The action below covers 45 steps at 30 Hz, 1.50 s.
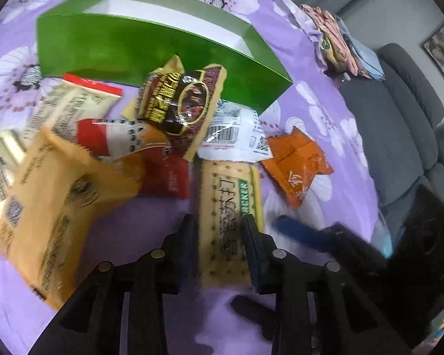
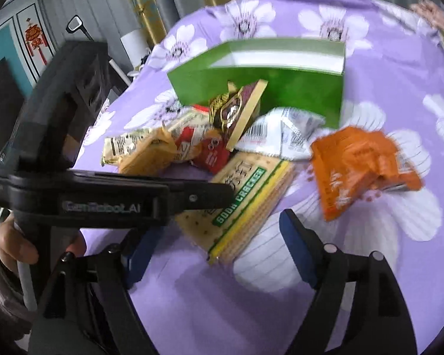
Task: Organize snacks
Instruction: 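Lower the left gripper onto the soda cracker pack and close it, then lift the cracker pack with the left gripper and drop it into the green box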
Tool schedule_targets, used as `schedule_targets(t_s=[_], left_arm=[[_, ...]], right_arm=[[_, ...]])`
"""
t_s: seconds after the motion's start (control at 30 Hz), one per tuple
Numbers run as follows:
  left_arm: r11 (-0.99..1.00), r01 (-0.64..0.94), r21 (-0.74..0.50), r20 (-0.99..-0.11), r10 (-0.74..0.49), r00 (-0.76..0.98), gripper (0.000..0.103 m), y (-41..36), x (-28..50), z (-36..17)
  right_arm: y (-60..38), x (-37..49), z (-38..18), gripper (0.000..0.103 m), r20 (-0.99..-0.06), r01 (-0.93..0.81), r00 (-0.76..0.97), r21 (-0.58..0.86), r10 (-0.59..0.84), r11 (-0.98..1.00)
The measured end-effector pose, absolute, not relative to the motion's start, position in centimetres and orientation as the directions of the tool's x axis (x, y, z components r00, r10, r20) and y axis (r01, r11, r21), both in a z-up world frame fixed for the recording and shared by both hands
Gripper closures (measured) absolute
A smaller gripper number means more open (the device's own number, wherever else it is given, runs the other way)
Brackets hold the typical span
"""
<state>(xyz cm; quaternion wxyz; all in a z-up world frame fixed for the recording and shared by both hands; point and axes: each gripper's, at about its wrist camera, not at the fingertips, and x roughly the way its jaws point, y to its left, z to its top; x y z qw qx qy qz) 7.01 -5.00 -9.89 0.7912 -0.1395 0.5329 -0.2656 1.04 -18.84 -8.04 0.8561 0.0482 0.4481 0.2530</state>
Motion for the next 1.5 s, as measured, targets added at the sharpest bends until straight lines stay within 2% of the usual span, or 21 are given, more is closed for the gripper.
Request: schedule_targets(t_s=[0.17,0.37,1.03,1.33,1.5], left_arm=[[0.805,0.286,-0.52,-0.759,-0.589,0.276,0.067,-5.1,7.2,-10.3],[0.813,0.285,-0.507,-0.755,-0.579,0.308,0.067,-4.5,5.5,-9.9],[0.823,0.297,-0.484,-0.685,-0.568,0.457,0.067,-2.5,4.1,-4.2],[0.84,0.321,-0.438,-0.665,-0.543,0.513,0.067,-2.7,7.6,-1.0],[0.847,0.337,-0.412,-0.652,-0.532,0.54,0.067,-3.4,12.0,0.9]], right_arm=[[-17.4,0.6,-8.8,0.025,-0.74,-0.426,0.504,0.236,0.446,0.873],[-18.4,-0.1,-8.0,0.04,-0.705,-0.43,0.526,0.264,0.477,0.864],[-17.0,-0.7,-2.6,0.04,-0.564,-0.5,0.636,0.217,0.526,0.838],[-16.8,3.3,-0.3,0.04,-0.499,-0.511,0.688,0.183,0.527,0.84],[-16.6,7.4,0.9,0.04,-0.464,-0.506,0.722,0.153,0.513,0.849]])
